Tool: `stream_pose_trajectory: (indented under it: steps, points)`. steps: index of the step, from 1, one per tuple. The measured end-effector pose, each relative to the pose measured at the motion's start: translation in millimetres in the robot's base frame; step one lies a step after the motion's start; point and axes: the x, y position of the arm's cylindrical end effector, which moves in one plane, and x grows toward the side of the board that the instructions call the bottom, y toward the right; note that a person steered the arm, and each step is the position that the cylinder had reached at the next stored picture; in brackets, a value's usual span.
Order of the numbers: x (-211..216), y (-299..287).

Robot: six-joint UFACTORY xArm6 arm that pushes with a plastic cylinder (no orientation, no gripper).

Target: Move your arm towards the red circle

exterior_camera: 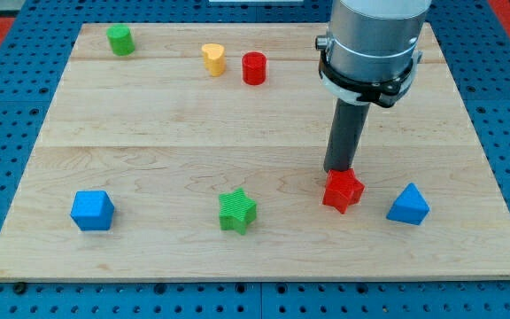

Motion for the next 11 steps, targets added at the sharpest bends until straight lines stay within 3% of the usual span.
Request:
stream_pose_trajectory:
  steps: [2,3,4,6,8,9,10,11]
  points:
    - [17.9,-2.4]
    - [-30.7,-7.2]
    - [-62.9,31.2]
    - [-182.1,35.8]
    - [-275.2,-55.7]
    - [-269.7,-95.0]
    - [-235.0,-122.7]
    - [-187.6,-108.4]
